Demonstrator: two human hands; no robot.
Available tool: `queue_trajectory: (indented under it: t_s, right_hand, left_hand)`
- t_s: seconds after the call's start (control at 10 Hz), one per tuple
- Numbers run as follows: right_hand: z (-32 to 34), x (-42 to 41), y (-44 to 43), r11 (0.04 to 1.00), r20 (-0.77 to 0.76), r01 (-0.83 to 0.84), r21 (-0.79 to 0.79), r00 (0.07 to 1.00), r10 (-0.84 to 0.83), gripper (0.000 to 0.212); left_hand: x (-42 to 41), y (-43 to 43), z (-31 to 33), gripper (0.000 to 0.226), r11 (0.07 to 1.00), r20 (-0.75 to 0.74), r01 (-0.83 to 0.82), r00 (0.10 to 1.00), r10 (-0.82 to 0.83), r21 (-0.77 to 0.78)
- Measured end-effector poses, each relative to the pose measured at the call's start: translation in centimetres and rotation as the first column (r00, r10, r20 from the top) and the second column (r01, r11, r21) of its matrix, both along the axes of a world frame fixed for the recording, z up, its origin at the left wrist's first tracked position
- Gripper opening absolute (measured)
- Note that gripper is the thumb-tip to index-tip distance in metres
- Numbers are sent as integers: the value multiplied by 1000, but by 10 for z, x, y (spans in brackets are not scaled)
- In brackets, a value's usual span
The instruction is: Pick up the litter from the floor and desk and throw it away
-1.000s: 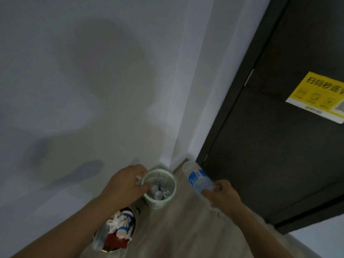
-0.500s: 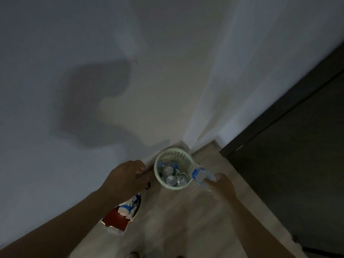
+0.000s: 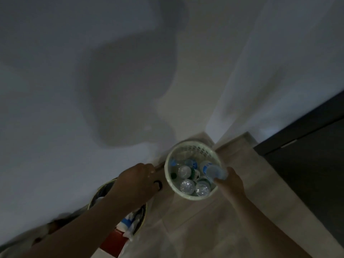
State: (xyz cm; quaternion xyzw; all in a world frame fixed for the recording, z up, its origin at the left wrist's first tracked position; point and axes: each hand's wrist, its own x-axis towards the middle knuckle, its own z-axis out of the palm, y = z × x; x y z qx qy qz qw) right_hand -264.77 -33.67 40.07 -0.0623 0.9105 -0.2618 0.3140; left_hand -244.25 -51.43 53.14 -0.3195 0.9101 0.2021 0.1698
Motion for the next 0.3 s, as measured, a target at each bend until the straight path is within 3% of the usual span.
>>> queue_trajectory:
  t_s: [0.1,0.3]
  right_hand:
    - [-17,-1,-8,998,-34,-3,-61,999,1,50]
    - [4,15,1,990,-3,-51,-132,999,51,41]
  left_hand:
    - [-6,-2,-14,33,1000,12,-24,1000,24,8]
    - [-1,-2,-2,32,1000,45,-26,999,26,-1]
